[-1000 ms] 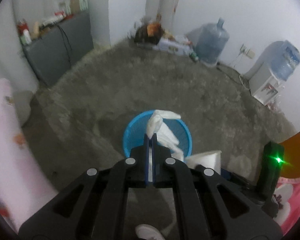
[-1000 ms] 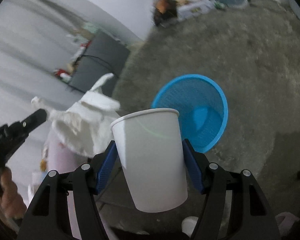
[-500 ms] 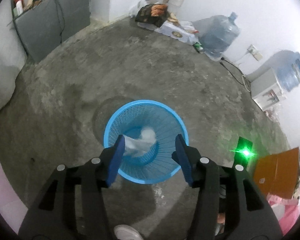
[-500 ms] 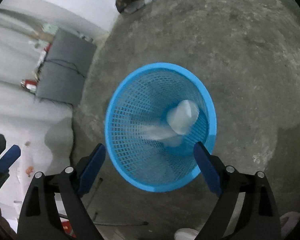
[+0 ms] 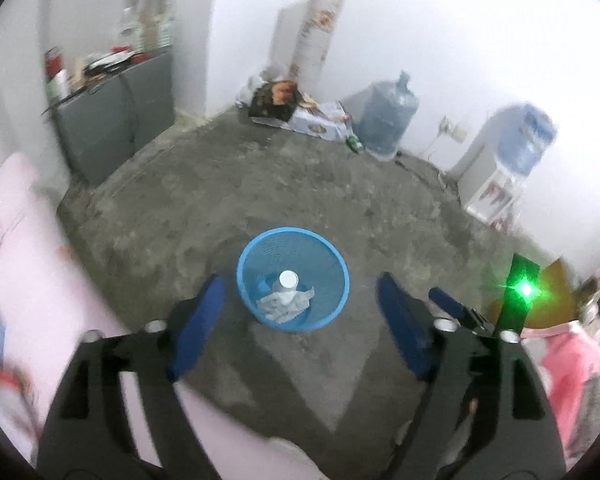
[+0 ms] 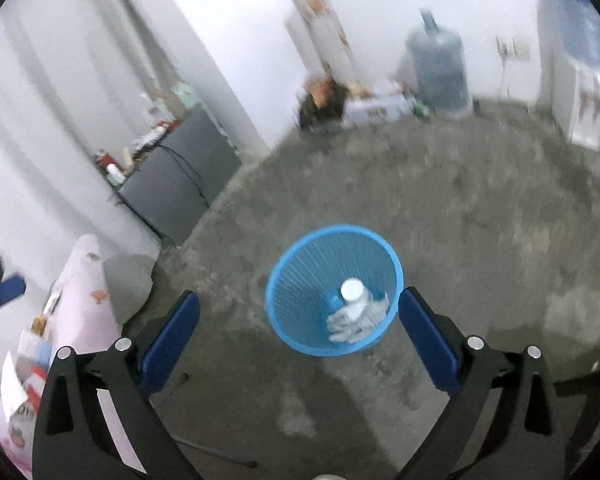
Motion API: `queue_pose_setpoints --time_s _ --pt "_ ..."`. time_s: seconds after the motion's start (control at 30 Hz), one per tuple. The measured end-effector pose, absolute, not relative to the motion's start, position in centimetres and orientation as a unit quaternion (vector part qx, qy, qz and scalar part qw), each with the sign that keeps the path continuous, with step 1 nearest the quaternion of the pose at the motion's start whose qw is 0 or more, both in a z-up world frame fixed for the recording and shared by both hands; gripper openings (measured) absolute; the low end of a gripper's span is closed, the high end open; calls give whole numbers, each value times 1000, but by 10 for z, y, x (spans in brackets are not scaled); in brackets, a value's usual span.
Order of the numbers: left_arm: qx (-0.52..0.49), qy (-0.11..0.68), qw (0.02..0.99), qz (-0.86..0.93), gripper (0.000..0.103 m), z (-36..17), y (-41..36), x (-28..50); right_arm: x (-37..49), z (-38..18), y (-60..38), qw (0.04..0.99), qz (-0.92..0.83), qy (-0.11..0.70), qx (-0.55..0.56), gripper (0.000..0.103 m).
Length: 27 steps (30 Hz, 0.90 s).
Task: Collect trash
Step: 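Return to the table and grasp a large white tissue with the left tool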
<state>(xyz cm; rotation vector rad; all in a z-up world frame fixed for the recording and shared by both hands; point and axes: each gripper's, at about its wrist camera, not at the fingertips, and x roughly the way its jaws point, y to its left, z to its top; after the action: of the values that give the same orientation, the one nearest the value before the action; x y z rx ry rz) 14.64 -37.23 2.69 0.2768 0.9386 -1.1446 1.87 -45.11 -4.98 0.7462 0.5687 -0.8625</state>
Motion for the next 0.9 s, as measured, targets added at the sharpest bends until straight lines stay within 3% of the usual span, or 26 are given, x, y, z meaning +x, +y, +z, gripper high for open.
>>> queue_pose_setpoints --time_s 0.17,0.47,0.9 --pt "37 439 753 -489 83 59 -264 155 36 3 -405 831 -405 261 279 97" --pt "-41 369 822 -431 94 101 -93 145 93 73 -297 891 -359 256 110 97" --pt "-53 309 884 -347 94 116 67 133 133 100 -196 956 -165 225 90 97"
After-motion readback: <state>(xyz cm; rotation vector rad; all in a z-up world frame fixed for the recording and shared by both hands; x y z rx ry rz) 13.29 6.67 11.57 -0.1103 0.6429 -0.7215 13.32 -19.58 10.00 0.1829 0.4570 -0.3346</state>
